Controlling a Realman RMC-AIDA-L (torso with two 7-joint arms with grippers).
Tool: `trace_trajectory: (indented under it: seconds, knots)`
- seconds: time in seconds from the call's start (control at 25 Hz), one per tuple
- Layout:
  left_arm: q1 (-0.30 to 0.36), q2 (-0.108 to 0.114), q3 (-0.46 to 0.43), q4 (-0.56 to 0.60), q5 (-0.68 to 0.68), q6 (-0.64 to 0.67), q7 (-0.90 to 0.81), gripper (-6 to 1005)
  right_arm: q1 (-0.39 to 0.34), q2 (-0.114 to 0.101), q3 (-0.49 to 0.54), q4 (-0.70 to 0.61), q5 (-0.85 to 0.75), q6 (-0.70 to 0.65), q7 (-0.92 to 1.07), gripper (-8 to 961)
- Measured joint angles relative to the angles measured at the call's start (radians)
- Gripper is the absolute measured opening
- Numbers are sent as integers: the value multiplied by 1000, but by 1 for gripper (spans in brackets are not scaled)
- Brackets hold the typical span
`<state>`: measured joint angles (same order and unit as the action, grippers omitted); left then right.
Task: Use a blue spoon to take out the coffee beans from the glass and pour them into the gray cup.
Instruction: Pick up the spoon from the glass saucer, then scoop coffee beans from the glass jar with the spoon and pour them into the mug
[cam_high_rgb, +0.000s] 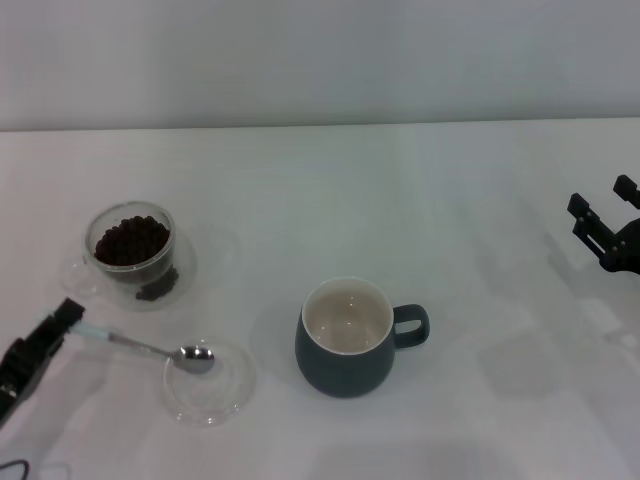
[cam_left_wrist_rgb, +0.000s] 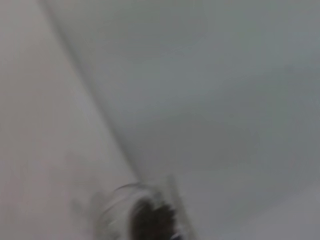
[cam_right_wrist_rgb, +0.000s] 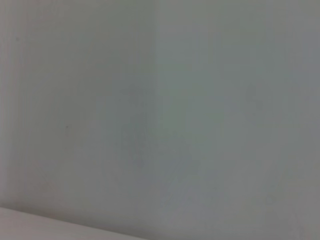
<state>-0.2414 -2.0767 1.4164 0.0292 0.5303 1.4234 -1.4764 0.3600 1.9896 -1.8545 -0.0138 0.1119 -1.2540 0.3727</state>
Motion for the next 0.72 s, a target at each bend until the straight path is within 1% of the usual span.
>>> trace_trajectory:
  seconds: [0.08, 0.2, 0.24, 0.28, 0.32, 0.4, 0.48, 0.52, 0.64, 0.72]
  knots:
    - [13, 5, 1, 31, 0, 25, 21, 132, 2, 0, 0, 0, 0, 0, 0, 664]
    - [35, 18, -1, 83, -1, 50, 41, 133, 5, 0, 0, 0, 0, 1, 0, 664]
    - [39, 24, -1, 101, -1, 54, 44, 133, 5, 0, 0, 0, 0, 1, 0, 664]
    - [47, 39, -1, 139, 2, 64, 54, 133, 5, 0, 0, 0, 0, 2, 0, 664]
    - [47, 39, -1, 139, 2, 64, 54, 133, 5, 0, 0, 0, 0, 3, 0, 664]
    - [51, 56, -1, 165, 3, 77, 64, 133, 5, 0, 0, 0, 0, 5, 0, 664]
    - [54, 79, -3, 190, 2, 86, 68, 134, 7, 0, 0, -1, 0, 9, 0, 664]
    - [55, 87, -3, 196, 1, 87, 68, 134, 8, 0, 0, -1, 0, 11, 0, 664]
    - [54, 133, -5, 224, 1, 88, 72, 133, 13, 1, 1, -2, 1, 18, -3, 664]
    - [49, 157, -8, 234, 0, 89, 79, 133, 18, 2, 1, -8, 2, 25, -7, 664]
